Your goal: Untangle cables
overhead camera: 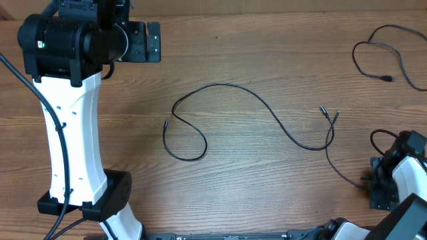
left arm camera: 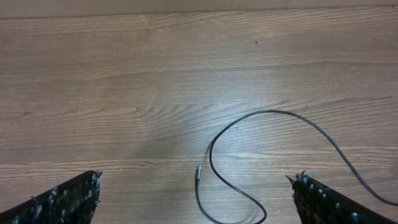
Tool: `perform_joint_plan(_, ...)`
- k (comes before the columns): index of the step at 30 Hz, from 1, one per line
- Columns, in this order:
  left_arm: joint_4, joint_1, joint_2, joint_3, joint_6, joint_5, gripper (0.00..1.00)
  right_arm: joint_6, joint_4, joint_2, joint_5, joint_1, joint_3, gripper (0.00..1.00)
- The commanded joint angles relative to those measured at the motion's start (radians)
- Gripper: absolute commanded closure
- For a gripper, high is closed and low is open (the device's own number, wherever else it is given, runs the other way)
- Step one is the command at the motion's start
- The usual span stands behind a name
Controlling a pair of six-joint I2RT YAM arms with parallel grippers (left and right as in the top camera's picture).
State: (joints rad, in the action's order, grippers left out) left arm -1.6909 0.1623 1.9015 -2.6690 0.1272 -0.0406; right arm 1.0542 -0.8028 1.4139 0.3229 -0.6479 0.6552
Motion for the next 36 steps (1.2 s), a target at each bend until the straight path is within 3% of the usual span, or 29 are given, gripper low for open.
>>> perform_joint_plan(1,0.002,0.003,0.008,0.004,-0.016,0.008,0.0,0.012,0.024,0.003,0.024,-0.005,-0.049,0.01)
perform_joint_plan(8,0.002,0.003,0.008,0.004,-0.016,0.009,0.0,0.012,0.081,0.003,0.024,-0.005,-0.09,0.03)
perform_joint_plan(9,0.002,0.003,0.008,0.004,-0.016,0.009,0.0,0.011,0.083,0.003,0.024,-0.005,-0.09,0.1)
perform_joint_plan(11,0.002,0.003,0.008,0.004,-0.016,0.009,0.0,0.012,0.087,0.003,0.024,-0.005,-0.093,0.39)
perform_joint_plan(14,0.002,0.003,0.008,0.004,-0.016,0.016,0.0,0.012,0.087,0.003,0.024,-0.005,-0.093,0.72)
perform_joint_plan(18,0.002,0.003,0.008,0.004,-0.016,0.016,0.01,0.011,0.084,0.003,0.024,-0.005,-0.093,0.96)
perform_joint_plan(22,0.002,0.003,0.008,0.004,-0.016,0.016,0.0,0.007,0.081,0.003,0.021,-0.005,-0.093,0.96)
perform_joint_plan(27,0.002,0.003,0.008,0.004,-0.016,0.015,0.0,-0.136,0.102,0.001,0.021,-0.005,-0.043,0.96)
perform_joint_plan(30,0.002,0.003,0.008,0.004,-0.016,0.015,0.01,-0.305,0.051,0.0,0.02,-0.005,0.085,0.96)
perform_joint_plan(36,0.002,0.003,0.008,0.004,-0.016,0.015,0.0,-0.331,-0.111,-0.001,-0.098,-0.005,0.361,0.96)
